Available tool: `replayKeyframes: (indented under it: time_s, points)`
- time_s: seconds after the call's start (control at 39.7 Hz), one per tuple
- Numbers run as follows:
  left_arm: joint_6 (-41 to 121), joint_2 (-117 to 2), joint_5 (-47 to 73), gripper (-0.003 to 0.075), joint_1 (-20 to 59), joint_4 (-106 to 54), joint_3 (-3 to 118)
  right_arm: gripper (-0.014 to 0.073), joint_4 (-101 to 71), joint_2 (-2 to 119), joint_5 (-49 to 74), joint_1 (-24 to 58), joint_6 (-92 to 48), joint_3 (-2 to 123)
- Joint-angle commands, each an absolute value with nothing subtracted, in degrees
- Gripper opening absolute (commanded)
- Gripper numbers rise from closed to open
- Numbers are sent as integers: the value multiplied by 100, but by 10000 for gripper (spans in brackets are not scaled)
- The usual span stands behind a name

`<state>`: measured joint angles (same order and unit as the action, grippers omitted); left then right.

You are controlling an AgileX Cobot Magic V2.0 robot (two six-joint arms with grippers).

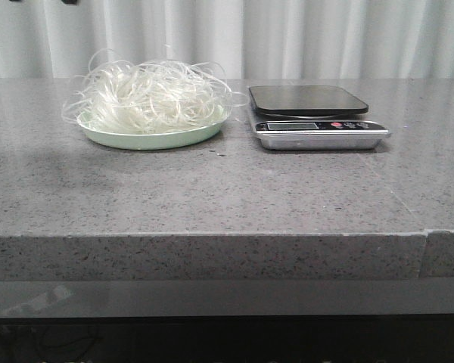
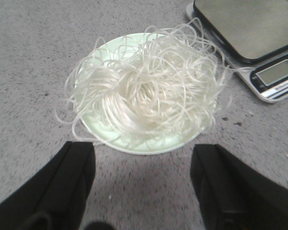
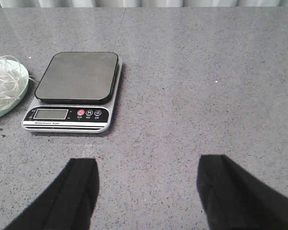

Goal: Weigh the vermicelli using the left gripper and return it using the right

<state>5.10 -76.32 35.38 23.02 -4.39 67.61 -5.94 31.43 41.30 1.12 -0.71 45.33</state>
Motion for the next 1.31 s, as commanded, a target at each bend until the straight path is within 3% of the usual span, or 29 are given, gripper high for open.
replayKeyframes:
  time_s: [0.0, 0.35, 0.73, 1.11, 1.28]
  points:
    - [522, -8060, 3281, 514, 2335, -507, 7327, 554, -603, 3219, 3745, 95, -139, 4698]
    - [522, -9504, 3354, 514, 2335, 0, 8243, 554, -603, 3219, 3745, 95, -139, 4698]
    - [522, -10049, 3361, 507, 2335, 101, 8329, 554, -603, 3219, 3745, 95, -139, 4698]
    - [522, -10133, 3552, 146, 2335, 153, 8329, 554, -603, 3219, 3745, 95, -139, 4698]
    - [522, -10070, 3573, 155, 2335, 173, 8338, 554, -603, 3219, 3745, 95, -139, 4698]
